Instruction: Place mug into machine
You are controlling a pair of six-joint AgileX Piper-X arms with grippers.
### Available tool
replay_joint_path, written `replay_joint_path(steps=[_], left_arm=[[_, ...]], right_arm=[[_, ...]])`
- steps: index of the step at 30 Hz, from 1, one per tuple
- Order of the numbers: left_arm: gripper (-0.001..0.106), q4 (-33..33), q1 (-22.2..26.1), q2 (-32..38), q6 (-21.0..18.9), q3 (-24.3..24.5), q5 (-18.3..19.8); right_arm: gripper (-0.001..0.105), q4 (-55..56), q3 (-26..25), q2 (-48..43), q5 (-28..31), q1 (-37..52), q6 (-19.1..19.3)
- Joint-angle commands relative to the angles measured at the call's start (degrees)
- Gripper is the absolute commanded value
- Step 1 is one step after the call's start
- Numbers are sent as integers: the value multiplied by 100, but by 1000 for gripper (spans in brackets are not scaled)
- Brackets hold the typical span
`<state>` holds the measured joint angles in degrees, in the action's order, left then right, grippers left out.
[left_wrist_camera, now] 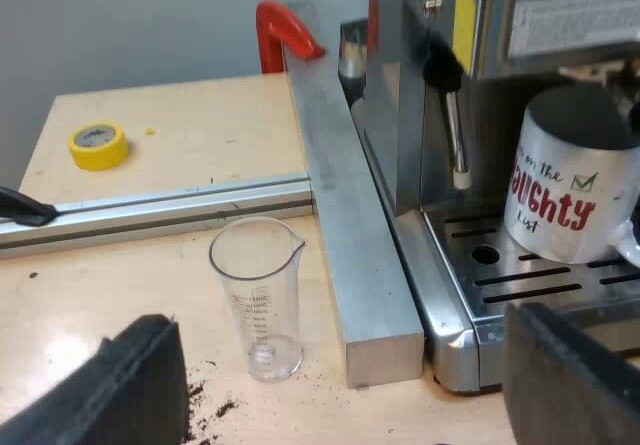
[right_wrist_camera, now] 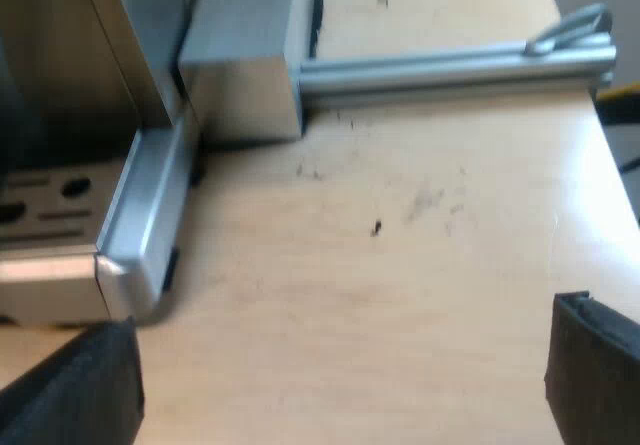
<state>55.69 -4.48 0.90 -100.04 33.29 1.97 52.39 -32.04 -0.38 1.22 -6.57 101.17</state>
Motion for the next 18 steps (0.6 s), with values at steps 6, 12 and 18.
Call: replay_joint_path(steps=[6, 12, 18], left_arm=[[67, -322, 2, 779, -42, -539, 9], [67, -340, 2, 779, -42, -693, 34], [67, -339, 2, 779, -42, -693, 34]], right_arm=[[82, 148, 267, -245, -28, 10, 69], [82, 503, 263, -245, -19, 10, 98], [82, 503, 263, -245, -3, 10, 104]])
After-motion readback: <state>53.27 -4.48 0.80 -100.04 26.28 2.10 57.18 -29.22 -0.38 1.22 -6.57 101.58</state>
